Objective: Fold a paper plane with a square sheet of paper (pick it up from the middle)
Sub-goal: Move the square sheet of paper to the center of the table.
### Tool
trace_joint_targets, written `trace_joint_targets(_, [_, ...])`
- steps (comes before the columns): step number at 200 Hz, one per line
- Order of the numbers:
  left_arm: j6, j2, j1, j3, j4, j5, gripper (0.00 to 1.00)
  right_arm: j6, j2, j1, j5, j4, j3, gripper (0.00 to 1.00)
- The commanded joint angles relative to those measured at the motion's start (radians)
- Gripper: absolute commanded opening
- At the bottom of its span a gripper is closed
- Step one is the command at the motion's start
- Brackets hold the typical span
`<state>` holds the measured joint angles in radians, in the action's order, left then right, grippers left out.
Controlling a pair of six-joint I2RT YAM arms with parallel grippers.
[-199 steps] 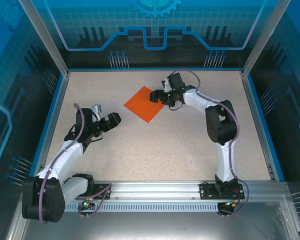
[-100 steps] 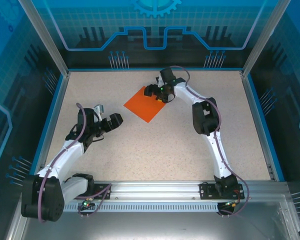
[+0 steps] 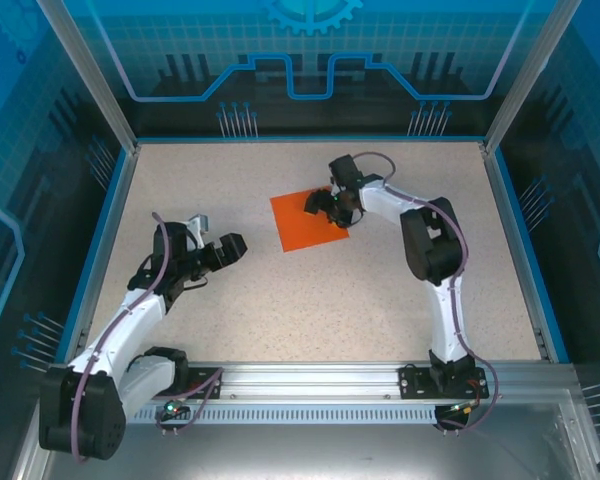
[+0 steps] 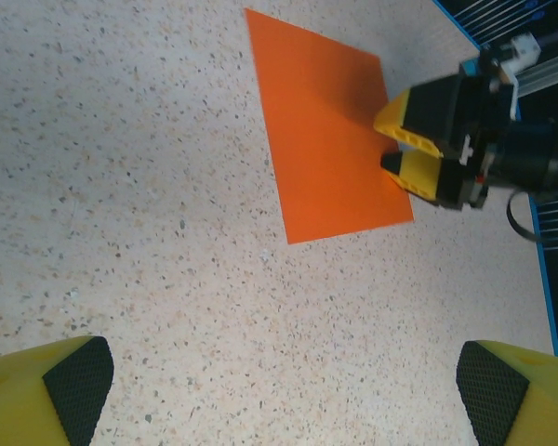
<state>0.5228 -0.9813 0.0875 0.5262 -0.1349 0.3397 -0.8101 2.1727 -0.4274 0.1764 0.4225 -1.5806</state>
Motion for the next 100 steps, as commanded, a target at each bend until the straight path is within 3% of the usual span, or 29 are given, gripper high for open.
trace_joint_targets(1, [0.009,0.01,0.02,-0.021,-0.037,0.047,0.98,-0.091,-0.105,-0.051,-0.106,-0.015,0.19,0.78])
trace_joint_targets(32, [0.011,0.013,0.054,-0.028,-0.035,0.048,0.98,-0.065,-0.212,-0.085,-0.173,-0.02,0.291,0.77])
trace_joint_targets(63, [0.005,-0.001,0.061,-0.021,-0.038,0.042,0.99,0.04,-0.22,-0.152,-0.246,0.088,0.166,0.77])
trace_joint_targets(100, [-0.001,-0.009,0.063,-0.003,-0.067,0.03,0.98,0.077,-0.11,-0.211,-0.24,0.171,-0.003,0.76])
